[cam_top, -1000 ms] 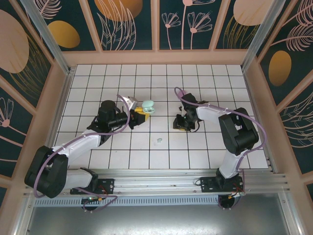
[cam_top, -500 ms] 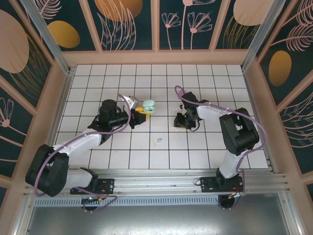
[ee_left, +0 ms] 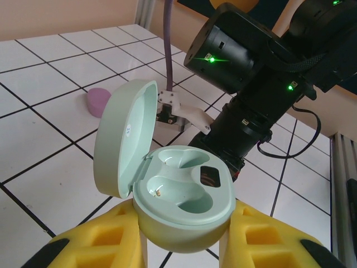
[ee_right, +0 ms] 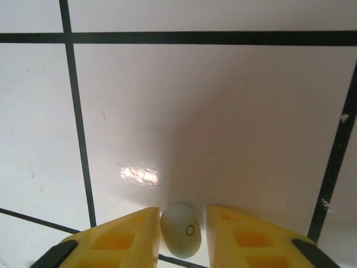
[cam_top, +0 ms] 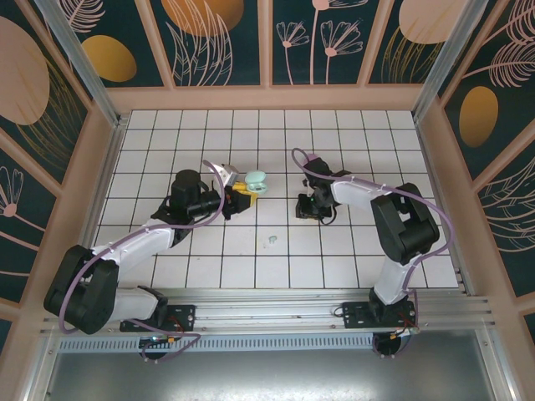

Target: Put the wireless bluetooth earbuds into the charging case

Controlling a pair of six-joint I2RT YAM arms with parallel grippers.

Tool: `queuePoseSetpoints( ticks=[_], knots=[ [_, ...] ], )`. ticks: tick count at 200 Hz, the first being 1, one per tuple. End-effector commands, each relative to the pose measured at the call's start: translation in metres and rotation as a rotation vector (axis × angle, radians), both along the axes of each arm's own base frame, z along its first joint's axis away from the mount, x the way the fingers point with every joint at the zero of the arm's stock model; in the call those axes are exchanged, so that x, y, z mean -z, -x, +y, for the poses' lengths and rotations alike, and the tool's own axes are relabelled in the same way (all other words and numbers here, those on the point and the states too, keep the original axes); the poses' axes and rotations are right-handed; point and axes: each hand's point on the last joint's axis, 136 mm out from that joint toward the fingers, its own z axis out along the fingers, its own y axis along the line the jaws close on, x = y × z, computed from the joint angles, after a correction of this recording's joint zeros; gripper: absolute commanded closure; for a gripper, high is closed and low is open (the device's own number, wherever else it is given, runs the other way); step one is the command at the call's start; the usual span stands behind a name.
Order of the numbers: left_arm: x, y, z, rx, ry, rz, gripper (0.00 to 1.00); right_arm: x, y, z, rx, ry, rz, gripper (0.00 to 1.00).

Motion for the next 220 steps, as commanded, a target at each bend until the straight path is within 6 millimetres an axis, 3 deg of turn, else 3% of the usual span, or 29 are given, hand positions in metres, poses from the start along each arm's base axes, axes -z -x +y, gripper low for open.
queuePoseSetpoints(
  ticks=[1, 25, 54, 90, 116, 183, 220],
  knots=[
    [-0.013, -0.002, -0.005, 0.011, 0.017, -0.025, 0.96, 0.003, 0.001, 0.008, -0.023, 0.013, 0.005, 0.76],
    [-0.012, -0.001, -0.004, 0.013, 0.015, -0.024, 0.96, 0.0, 0.001, 0.006, -0.017, 0.033, -0.005, 0.82],
    [-0.011, 0.002, -0.004, 0.021, 0.017, -0.036, 0.96, -0.021, -0.006, 0.0, 0.006, 0.051, -0.058, 0.85],
    [-0.016, 0.011, -0.002, 0.039, 0.039, -0.1, 0.96, -0.063, -0.01, -0.009, 0.036, 0.07, -0.137, 0.86],
    [-0.024, 0.019, 0.001, 0.045, 0.057, -0.196, 0.96, -0.105, -0.007, -0.017, 0.064, 0.076, -0.206, 0.86],
    [-0.04, 0.025, -0.014, 0.022, -0.007, -0.413, 0.97, -0.232, 0.035, 0.031, 0.026, -0.058, -0.413, 0.86],
    [-0.048, 0.024, -0.022, 0.012, -0.006, -0.436, 0.98, -0.261, 0.05, 0.064, -0.01, -0.113, -0.472, 0.86]
  ],
)
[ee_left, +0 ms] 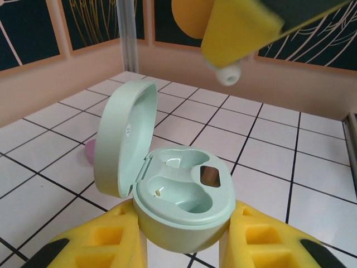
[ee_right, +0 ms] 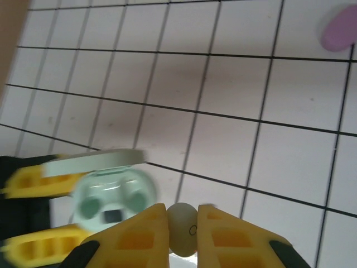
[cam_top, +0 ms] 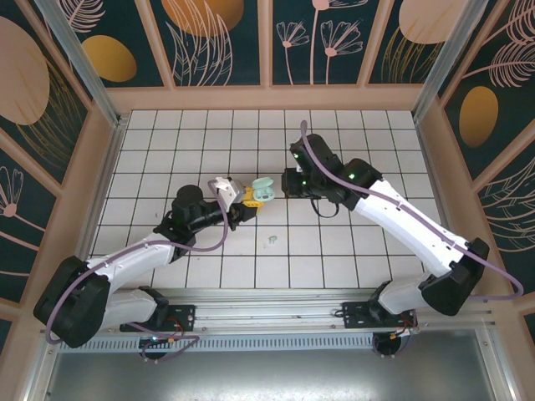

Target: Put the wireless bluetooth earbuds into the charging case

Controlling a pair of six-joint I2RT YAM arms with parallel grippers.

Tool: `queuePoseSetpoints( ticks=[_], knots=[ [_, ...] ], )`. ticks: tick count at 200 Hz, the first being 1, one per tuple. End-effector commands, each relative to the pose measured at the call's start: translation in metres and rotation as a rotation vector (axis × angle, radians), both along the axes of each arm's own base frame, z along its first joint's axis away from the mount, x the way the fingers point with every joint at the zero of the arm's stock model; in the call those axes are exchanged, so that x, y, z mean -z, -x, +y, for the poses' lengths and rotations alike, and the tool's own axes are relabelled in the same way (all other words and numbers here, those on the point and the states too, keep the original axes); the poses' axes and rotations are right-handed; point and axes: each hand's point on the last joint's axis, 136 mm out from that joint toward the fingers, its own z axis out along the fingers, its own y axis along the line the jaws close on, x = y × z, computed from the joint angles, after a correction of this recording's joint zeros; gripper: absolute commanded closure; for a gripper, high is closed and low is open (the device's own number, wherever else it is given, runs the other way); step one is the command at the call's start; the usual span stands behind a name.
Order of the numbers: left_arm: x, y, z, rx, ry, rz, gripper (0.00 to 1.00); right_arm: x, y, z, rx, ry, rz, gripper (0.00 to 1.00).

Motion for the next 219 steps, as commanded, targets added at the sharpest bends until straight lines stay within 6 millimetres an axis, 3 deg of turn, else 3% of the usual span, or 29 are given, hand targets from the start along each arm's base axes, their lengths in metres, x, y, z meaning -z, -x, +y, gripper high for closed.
queuePoseSetpoints(
  ticks=[1, 73, 158, 219],
  knots=[
    [-0.027, -0.007, -0.004, -0.026, 0.025, -0.109, 0.98, -0.009, 0.008, 0.003, 0.038, 0.017, -0.008, 0.86],
    [-0.031, -0.004, -0.007, -0.025, 0.026, -0.104, 0.98, 0.008, 0.011, 0.044, -0.021, 0.027, 0.014, 0.87],
    [-0.028, -0.004, -0.007, -0.025, 0.028, -0.091, 0.98, -0.002, 0.006, 0.055, -0.025, -0.004, -0.001, 0.87],
    [-0.029, -0.004, -0.007, -0.022, 0.031, -0.089, 0.98, 0.023, 0.007, 0.062, -0.043, 0.037, 0.045, 0.87]
  ],
)
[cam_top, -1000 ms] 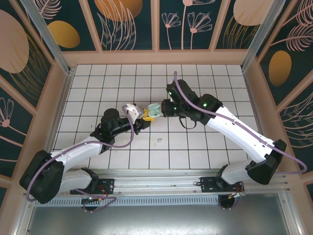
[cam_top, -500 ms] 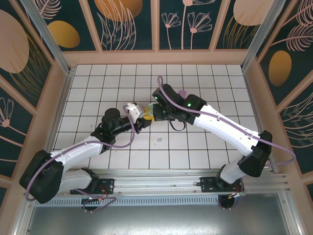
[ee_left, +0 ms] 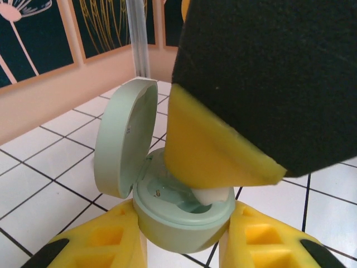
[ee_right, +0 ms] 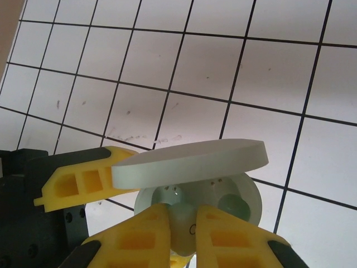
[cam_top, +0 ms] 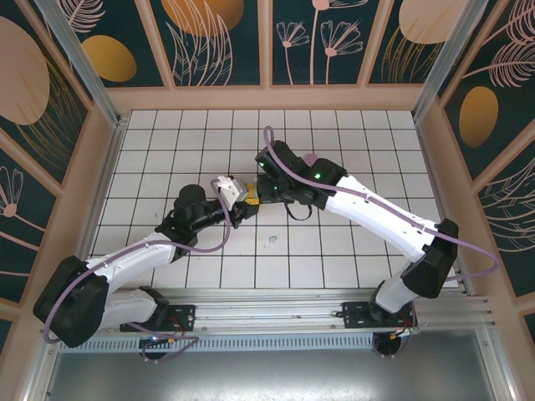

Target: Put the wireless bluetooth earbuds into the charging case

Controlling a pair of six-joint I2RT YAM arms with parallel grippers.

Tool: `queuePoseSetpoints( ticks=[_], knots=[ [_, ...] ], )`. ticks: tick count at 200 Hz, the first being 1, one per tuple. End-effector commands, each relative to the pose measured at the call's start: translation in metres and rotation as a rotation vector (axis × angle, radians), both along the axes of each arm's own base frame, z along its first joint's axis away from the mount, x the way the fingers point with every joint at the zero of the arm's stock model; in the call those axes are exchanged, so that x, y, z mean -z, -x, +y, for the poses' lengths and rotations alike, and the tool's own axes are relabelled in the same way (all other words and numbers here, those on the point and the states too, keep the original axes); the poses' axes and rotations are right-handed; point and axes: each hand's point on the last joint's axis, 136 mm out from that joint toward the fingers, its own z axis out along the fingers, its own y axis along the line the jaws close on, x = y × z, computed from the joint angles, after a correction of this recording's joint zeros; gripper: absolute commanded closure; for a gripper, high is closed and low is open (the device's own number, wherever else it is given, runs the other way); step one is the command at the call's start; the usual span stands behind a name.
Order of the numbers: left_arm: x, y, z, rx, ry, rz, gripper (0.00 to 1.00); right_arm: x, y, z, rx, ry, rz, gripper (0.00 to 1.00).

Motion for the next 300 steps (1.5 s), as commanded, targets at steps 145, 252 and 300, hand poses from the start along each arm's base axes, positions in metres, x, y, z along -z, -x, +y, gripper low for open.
queuePoseSetpoints(
  ticks=[145, 252, 300],
  knots=[
    [-0.022, 0.001, -0.003, 0.011, 0.042, -0.054, 0.98, -0.001, 0.003, 0.009, -0.002, -0.026, 0.02, 0.67],
    [-0.014, 0.003, 0.012, -0.064, 0.062, -0.045, 0.98, -0.073, 0.014, -0.031, 0.065, -0.237, -0.141, 0.64],
    [-0.006, 0.015, 0.035, -0.137, 0.067, -0.016, 0.97, -0.017, 0.005, -0.09, 0.219, -0.308, 0.006, 0.62]
  ],
)
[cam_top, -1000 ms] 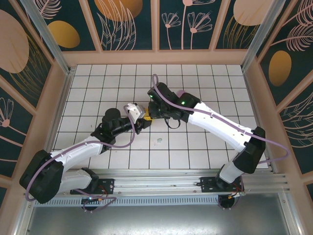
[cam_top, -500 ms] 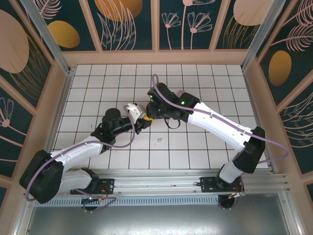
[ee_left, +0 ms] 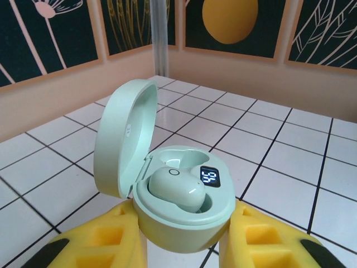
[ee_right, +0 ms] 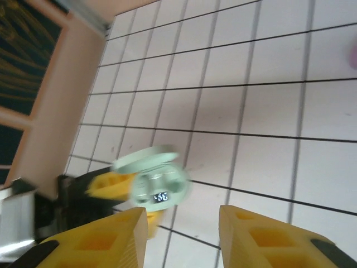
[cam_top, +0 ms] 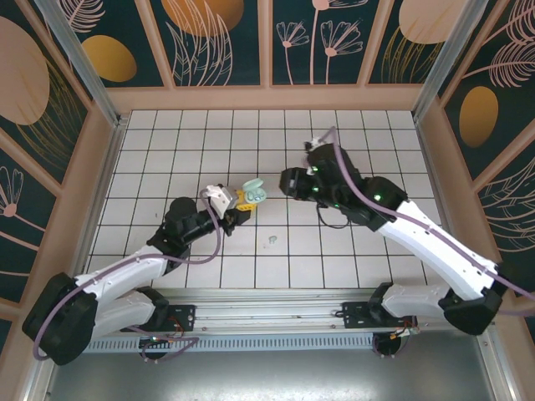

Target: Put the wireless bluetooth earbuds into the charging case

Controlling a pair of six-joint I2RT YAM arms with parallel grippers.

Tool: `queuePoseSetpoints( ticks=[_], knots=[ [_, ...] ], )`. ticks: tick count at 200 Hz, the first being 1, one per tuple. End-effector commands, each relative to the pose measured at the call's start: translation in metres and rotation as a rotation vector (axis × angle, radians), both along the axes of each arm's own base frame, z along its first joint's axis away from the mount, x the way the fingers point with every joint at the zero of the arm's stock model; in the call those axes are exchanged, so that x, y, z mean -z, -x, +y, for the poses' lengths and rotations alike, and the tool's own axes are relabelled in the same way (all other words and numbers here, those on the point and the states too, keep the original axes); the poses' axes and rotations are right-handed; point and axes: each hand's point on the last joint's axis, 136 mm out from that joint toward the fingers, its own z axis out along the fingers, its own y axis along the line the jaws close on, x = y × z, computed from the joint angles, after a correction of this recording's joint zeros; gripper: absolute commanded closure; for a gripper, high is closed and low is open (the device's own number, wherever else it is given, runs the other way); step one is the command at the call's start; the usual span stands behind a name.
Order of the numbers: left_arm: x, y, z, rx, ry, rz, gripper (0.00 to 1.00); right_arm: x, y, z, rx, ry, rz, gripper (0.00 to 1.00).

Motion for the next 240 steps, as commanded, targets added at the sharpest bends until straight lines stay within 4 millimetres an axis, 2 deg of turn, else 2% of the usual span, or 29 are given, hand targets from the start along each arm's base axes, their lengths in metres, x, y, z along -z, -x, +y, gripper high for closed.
queuePoseSetpoints(
  ticks=[1, 25, 53, 90, 144, 165, 187, 240],
  knots=[
    [-0.011, 0.002, 0.008, -0.042, 0.037, -0.009, 0.97, 0.045, -0.005, -0.018, 0.054, -0.046, 0.131, 0.62],
    [-0.006, 0.005, 0.017, -0.076, 0.045, 0.018, 0.98, 0.097, 0.0, -0.02, 0.054, -0.061, 0.239, 0.63],
    [-0.002, 0.01, 0.023, -0.095, 0.061, 0.041, 0.98, 0.153, 0.01, -0.007, 0.024, -0.078, 0.365, 0.68],
    [0.002, 0.012, 0.027, -0.103, 0.037, 0.056, 0.97, 0.203, 0.02, 0.013, -0.018, -0.074, 0.472, 0.73],
    [0.007, 0.014, 0.026, -0.093, 0.017, 0.065, 0.97, 0.242, 0.027, 0.047, -0.091, 0.054, 0.527, 0.75],
    [0.008, 0.014, 0.025, -0.089, 0.011, 0.069, 0.97, 0.254, 0.029, 0.053, -0.082, 0.15, 0.553, 0.76],
    [0.01, 0.014, 0.025, -0.088, 0.006, 0.07, 0.97, 0.263, 0.031, 0.056, -0.052, 0.213, 0.587, 0.78],
    [0.011, 0.015, 0.026, -0.086, -0.009, 0.066, 0.97, 0.27, 0.034, 0.064, -0.012, 0.261, 0.622, 0.77]
  ],
)
